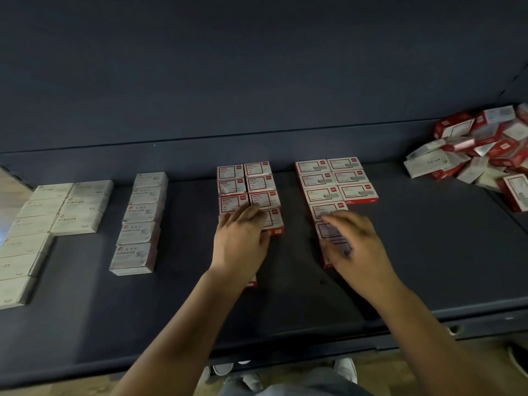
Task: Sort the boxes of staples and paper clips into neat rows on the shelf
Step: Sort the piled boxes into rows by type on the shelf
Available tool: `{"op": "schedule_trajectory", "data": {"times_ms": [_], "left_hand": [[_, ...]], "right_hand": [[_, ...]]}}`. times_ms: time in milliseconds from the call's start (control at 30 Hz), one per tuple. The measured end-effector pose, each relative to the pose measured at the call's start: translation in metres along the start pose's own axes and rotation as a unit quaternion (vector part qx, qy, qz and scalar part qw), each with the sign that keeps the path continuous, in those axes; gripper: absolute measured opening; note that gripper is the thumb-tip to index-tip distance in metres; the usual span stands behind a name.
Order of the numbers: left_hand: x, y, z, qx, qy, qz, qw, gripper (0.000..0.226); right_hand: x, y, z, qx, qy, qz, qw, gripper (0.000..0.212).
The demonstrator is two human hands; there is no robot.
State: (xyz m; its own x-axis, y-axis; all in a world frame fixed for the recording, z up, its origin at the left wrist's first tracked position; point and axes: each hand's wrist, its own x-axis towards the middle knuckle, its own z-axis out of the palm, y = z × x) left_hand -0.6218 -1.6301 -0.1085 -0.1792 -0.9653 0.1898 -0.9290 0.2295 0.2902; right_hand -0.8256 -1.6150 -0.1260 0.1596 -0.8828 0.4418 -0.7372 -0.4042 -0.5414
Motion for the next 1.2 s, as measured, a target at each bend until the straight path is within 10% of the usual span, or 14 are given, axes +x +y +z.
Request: {"op": "schedule_trajectory", "data": {"times_ms": [1200], "left_hand": [[0.075,0.292,0.111,0.033,0.094,0.112,0.989,0.024]], "right_hand": [[-0.028,0.269,-0.207,-0.110,0.082,0.116,0.984,0.046]]}}
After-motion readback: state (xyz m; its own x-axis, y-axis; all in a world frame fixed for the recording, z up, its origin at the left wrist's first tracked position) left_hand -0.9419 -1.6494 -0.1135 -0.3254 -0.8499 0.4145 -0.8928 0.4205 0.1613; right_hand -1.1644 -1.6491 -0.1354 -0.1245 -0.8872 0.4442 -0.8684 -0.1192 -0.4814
